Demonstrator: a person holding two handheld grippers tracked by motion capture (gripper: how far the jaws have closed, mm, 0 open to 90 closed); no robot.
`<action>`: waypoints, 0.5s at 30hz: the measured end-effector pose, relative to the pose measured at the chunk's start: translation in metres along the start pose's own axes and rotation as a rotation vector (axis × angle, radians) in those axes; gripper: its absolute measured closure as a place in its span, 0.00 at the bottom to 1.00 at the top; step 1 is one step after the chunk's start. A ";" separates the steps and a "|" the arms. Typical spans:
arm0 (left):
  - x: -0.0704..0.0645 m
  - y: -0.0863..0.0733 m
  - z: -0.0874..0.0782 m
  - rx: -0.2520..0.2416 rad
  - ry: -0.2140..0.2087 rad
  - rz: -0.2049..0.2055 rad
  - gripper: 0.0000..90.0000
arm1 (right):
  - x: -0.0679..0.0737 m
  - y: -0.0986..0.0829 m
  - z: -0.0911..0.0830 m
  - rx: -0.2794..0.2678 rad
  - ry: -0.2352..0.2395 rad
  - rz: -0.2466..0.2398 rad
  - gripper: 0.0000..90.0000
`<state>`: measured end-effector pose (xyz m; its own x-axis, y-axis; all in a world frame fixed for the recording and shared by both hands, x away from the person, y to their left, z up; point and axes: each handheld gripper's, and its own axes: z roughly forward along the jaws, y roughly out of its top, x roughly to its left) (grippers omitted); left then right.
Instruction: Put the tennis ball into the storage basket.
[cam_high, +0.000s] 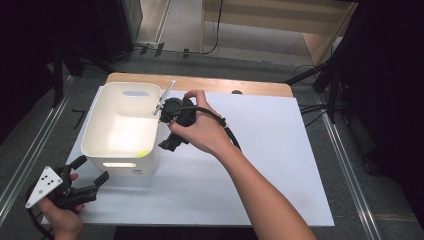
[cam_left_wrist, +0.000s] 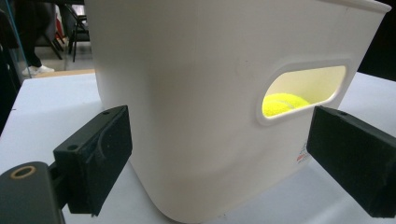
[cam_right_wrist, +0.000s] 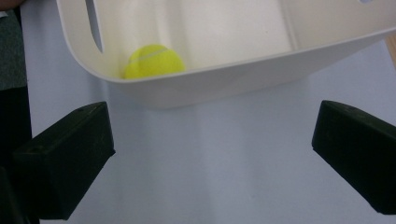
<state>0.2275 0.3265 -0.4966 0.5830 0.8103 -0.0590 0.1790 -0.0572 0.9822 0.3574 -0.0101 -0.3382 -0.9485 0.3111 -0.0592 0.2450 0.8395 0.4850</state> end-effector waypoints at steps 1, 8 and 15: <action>0.000 0.000 0.000 0.001 0.000 0.001 0.08 | 0.000 -0.006 -0.002 -0.003 -0.003 0.011 0.00; 0.000 0.000 0.000 0.002 0.000 0.001 0.08 | -0.001 -0.025 -0.009 -0.025 -0.011 0.050 0.00; 0.000 0.000 0.000 0.002 0.000 0.001 0.08 | -0.002 -0.044 -0.012 -0.038 -0.020 0.071 0.00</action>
<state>0.2273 0.3267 -0.4965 0.5829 0.8105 -0.0579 0.1799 -0.0593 0.9819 0.3461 -0.0527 -0.3492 -0.9248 0.3783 -0.0412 0.3031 0.7977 0.5214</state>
